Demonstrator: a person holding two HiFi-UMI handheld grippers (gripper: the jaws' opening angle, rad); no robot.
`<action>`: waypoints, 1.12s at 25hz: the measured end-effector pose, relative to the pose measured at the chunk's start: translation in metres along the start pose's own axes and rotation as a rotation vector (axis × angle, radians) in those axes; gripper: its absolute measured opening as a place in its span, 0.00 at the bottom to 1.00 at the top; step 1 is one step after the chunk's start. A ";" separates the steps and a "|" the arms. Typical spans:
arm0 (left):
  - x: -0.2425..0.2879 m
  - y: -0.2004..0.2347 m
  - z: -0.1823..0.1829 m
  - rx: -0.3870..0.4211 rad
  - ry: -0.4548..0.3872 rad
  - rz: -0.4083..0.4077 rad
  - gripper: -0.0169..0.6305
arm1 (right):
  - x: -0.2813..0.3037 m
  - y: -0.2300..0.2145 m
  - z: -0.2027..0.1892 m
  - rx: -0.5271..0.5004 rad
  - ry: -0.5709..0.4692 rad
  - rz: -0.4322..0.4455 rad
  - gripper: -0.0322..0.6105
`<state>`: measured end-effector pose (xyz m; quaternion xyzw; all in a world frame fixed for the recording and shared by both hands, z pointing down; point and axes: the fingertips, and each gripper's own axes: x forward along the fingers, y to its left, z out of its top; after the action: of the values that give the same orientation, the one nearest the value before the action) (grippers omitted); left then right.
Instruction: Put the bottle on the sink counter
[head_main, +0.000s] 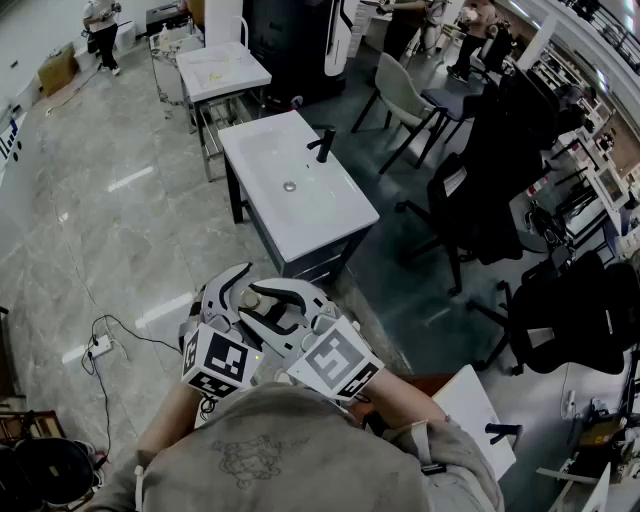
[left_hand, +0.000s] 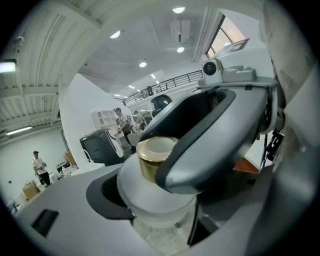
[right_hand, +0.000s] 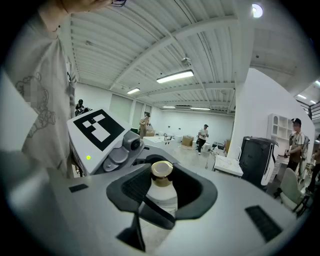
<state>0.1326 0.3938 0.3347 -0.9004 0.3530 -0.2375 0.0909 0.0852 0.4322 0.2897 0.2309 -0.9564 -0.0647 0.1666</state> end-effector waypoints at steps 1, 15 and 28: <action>0.001 0.000 0.000 0.000 -0.001 0.001 0.53 | 0.000 -0.001 -0.001 -0.002 -0.001 -0.001 0.26; 0.027 0.005 0.002 0.000 0.027 0.019 0.53 | -0.003 -0.025 -0.011 0.009 -0.013 0.003 0.26; 0.059 0.004 0.001 -0.004 0.057 0.047 0.53 | -0.010 -0.050 -0.032 0.012 -0.028 0.028 0.26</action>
<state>0.1686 0.3512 0.3541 -0.8850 0.3767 -0.2601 0.0845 0.1251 0.3913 0.3067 0.2175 -0.9622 -0.0600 0.1528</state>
